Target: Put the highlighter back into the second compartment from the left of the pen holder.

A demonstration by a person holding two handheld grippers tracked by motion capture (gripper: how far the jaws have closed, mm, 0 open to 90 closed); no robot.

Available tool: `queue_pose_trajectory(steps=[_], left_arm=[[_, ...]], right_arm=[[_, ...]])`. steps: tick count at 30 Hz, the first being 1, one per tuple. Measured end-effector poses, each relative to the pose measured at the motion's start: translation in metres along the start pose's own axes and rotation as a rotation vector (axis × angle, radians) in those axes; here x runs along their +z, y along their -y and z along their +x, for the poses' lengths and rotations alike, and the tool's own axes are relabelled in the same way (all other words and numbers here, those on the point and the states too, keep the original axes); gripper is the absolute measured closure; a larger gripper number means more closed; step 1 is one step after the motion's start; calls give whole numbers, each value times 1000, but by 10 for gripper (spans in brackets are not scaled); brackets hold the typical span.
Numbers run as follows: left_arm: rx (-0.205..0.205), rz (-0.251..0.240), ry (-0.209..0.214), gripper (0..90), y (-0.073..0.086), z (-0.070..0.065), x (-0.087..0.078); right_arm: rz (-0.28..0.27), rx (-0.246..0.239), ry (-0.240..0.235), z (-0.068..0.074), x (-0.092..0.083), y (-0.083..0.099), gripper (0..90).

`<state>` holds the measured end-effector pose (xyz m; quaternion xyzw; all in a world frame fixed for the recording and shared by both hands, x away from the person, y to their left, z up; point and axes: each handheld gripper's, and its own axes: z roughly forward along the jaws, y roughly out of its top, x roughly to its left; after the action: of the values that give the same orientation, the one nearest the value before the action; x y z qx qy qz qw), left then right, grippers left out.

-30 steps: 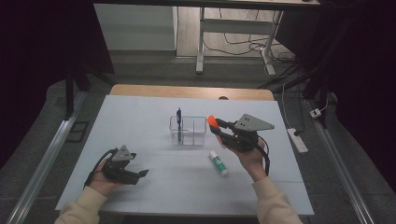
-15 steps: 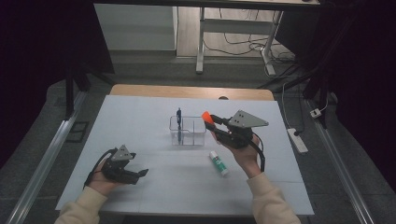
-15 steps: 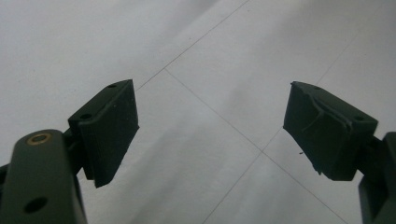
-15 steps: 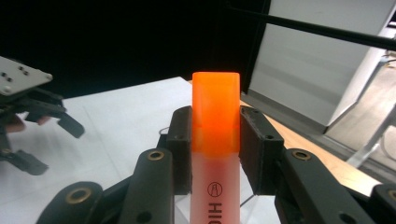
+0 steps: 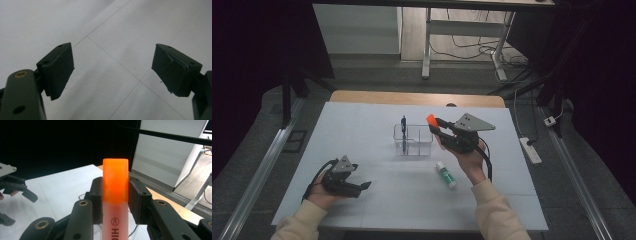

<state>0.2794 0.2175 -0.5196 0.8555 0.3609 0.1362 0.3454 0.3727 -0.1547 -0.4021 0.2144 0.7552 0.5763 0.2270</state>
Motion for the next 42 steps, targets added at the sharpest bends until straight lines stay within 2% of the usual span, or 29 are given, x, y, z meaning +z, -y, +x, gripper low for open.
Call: queue_pose_trajectory(steps=[11, 21, 33, 42], left_arm=[[1, 0, 3, 177, 0, 1, 0], [5, 2, 6, 178, 0, 0, 0], [0, 0, 11, 179, 1, 1, 0], [0, 2, 12, 179, 1, 1, 0]], right_arm=[[-7, 13, -1, -3, 20, -5, 666], [-23, 41, -29, -3, 41, -7, 665], [-26, 85, -27, -9, 65, -2, 665], [-36, 89, -42, -7, 84, 0, 665]])
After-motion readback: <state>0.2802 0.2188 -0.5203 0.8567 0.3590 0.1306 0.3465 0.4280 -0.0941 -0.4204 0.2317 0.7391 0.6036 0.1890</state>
